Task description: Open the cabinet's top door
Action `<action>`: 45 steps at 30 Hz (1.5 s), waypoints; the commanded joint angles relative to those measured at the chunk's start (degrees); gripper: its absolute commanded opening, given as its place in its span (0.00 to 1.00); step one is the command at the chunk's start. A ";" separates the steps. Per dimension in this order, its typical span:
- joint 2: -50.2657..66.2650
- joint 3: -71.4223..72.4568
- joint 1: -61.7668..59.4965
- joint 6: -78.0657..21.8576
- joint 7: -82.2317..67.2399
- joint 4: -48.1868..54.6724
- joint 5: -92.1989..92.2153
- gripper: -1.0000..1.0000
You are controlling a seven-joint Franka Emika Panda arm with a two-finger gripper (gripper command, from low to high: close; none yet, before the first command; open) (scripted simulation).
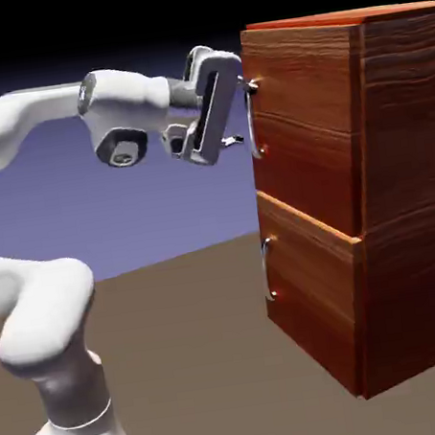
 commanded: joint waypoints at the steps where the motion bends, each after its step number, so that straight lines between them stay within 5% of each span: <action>1: -1.03 1.28 -0.94 -0.21 2.47 0.26 2.50 0.50; 20: -20.61 25.57 -18.71 -4.16 49.35 5.15 49.84 0.50; 28: -23.26 28.16 -30.74 -10.56 50.27 11.05 55.64 0.50; 29: -23.26 28.16 -30.75 -10.56 50.27 11.05 55.64 0.00; 45: -30.51 3.21 -12.51 -43.84 33.91 -15.50 49.89 0.00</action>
